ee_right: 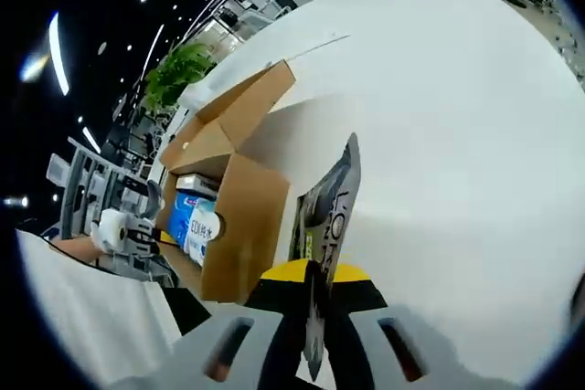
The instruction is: Operate the shoe box by opening the lid, removing the specified soft item, and placing it in the target area until the item is outside and the box remains undamaged.
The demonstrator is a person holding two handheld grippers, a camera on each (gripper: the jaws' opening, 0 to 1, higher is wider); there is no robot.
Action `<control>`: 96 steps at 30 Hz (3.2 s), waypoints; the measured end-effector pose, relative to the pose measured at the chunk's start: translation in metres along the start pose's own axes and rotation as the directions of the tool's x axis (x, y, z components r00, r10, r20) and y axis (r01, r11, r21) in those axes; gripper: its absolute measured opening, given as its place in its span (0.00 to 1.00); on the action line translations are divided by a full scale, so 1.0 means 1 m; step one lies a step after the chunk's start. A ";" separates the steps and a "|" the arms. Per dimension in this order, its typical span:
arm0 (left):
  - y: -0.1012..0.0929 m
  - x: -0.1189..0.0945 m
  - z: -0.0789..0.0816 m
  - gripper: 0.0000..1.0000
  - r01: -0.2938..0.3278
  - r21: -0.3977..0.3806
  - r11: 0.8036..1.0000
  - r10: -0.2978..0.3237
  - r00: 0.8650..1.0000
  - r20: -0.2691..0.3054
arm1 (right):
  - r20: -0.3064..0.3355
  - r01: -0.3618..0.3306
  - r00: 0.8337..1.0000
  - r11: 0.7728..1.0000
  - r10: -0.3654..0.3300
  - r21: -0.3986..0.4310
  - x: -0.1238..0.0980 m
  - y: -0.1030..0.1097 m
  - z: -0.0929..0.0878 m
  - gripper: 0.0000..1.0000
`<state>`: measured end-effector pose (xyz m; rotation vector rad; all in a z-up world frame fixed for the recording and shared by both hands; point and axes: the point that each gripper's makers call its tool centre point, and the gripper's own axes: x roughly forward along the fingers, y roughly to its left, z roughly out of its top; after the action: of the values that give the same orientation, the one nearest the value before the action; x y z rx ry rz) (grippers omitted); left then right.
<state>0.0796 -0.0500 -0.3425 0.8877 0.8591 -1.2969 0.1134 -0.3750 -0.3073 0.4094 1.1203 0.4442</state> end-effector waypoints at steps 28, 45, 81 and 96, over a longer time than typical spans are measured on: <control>0.000 0.000 -0.001 0.02 0.002 0.003 1.000 -0.002 1.000 -0.004 | -0.030 0.260 0.962 0.947 -0.270 -0.189 0.014 -0.037 -0.010 0.08; 0.000 0.000 0.000 0.02 0.001 0.007 1.000 -0.001 1.000 -0.002 | -0.012 0.319 0.943 0.911 -0.334 -0.261 0.012 -0.076 -0.006 0.24; 0.000 0.000 -0.001 0.02 -0.005 0.007 1.000 0.005 1.000 -0.002 | 0.279 0.383 0.912 0.865 -0.299 -0.325 0.026 -0.030 0.006 0.52; 0.000 0.000 -0.001 0.02 -0.007 0.010 1.000 0.007 1.000 -0.002 | 0.320 0.426 0.893 0.823 -0.317 -0.374 0.049 -0.029 0.011 0.61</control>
<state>0.0800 -0.0490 -0.3430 0.8990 0.8509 -1.2958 0.1450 -0.3740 -0.3559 -0.1558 0.7997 0.2719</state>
